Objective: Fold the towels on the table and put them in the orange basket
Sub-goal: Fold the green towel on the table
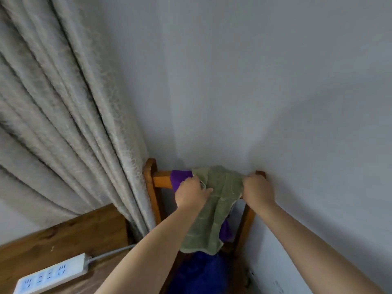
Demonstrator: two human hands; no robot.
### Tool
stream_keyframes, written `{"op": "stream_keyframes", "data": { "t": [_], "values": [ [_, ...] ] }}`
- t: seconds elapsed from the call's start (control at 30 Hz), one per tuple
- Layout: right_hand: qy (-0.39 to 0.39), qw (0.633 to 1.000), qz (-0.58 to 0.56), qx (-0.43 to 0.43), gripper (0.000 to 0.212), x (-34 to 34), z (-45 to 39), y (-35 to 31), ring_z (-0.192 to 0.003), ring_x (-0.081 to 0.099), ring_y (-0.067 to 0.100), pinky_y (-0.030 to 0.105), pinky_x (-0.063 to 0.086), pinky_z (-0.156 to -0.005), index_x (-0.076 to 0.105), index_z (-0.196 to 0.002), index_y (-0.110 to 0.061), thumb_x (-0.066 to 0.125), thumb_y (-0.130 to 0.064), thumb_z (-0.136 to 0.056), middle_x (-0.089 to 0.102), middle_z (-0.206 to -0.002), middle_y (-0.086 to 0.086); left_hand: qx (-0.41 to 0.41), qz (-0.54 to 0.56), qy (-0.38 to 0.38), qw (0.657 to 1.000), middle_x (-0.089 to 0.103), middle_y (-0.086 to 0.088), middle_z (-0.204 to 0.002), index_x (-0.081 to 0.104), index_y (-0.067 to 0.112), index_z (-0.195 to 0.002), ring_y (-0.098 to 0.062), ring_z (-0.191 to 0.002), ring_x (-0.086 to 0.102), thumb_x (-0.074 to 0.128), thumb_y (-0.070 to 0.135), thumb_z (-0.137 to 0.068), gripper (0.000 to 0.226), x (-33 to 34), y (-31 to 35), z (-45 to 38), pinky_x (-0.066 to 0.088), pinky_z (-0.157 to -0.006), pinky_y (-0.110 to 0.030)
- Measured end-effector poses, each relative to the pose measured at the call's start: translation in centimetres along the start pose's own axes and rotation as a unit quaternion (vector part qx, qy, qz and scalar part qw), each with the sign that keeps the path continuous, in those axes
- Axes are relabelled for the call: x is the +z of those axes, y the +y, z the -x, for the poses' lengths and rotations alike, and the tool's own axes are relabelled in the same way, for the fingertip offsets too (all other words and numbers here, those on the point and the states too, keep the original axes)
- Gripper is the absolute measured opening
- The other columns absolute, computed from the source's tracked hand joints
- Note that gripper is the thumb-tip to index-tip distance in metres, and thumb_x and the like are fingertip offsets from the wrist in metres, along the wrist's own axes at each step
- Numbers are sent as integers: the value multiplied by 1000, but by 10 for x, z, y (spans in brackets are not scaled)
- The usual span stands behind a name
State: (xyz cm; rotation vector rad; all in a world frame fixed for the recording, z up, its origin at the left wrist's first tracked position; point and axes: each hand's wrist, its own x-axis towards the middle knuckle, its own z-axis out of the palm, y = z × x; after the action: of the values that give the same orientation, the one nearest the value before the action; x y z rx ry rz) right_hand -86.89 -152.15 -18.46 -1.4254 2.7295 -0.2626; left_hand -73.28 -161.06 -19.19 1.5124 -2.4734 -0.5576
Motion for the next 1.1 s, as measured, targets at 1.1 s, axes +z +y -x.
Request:
{"op": "stream_keyframes", "data": {
  "t": [1.1],
  "values": [
    [291,838,-413,-204,13,-151,107,-190,-73,48,19,20,31,-64,61,-81,5,55,-6,-86,59,-79,16,5,347,357,867,35,3,-56,37,17,-55,-9,-51,32,41,22,-96,42,-235,-114,134,28,-46,-20]
  ]
}}
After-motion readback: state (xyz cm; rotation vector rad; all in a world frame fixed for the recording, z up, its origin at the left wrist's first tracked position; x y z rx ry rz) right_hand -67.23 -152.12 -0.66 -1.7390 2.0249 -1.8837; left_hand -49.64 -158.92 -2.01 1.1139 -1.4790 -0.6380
